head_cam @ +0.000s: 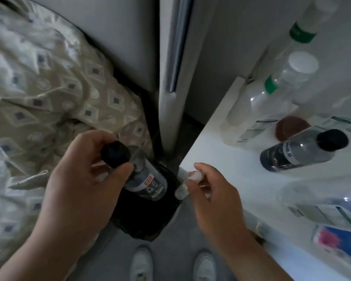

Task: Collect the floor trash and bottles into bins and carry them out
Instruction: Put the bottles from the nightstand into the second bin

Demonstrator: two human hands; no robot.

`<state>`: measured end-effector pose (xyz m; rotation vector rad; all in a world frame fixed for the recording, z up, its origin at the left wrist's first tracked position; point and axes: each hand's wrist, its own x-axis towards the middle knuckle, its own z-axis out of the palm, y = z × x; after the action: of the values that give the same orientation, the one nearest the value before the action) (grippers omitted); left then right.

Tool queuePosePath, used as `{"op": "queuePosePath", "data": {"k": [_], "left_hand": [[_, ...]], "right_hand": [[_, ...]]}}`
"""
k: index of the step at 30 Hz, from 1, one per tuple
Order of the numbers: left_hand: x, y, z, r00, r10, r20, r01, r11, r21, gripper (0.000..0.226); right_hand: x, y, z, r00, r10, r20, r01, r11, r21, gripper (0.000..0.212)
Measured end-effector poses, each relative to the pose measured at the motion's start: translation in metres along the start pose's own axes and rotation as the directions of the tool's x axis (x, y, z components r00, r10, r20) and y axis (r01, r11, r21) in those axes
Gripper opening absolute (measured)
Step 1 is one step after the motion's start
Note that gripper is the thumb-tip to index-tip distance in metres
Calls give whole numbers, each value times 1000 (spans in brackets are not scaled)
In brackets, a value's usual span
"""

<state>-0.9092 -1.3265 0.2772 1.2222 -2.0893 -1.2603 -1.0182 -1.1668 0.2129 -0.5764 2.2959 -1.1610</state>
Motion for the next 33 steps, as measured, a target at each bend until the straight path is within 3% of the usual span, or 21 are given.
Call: {"op": "queuePosePath", "data": {"k": [4, 7, 11, 17, 22, 28, 31, 33], "left_hand": [[2, -77, -3, 977, -203, 59, 189, 965, 180, 47], [15, -135, 17, 951, -280, 130, 233, 927, 293, 32], [41, -209, 62, 909, -362, 209, 256, 878, 405, 36], [62, -295, 127, 826, -361, 433, 91, 843, 530, 35], [74, -339, 157, 799, -376, 470, 30, 805, 593, 25], [79, -356, 166, 760, -416, 499, -40, 736, 676, 29], [79, -348, 160, 767, -377, 519, -95, 734, 673, 33], [73, -339, 150, 814, -308, 493, -105, 757, 645, 34]], "right_hand": [[10, 13, 62, 994, 23, 107, -17, 998, -55, 11], [27, 40, 107, 991, 63, 118, -54, 996, -78, 12], [49, 80, 149, 986, 117, 117, -105, 989, -108, 12], [65, 125, 174, 986, 108, 127, -94, 989, -115, 20], [72, 148, 182, 980, 123, 154, -103, 985, -135, 20], [75, 157, 193, 974, 127, 185, -90, 977, -194, 15], [77, 157, 195, 965, 142, 219, -90, 969, -230, 10], [78, 155, 198, 959, 146, 241, -86, 966, -243, 10]]}}
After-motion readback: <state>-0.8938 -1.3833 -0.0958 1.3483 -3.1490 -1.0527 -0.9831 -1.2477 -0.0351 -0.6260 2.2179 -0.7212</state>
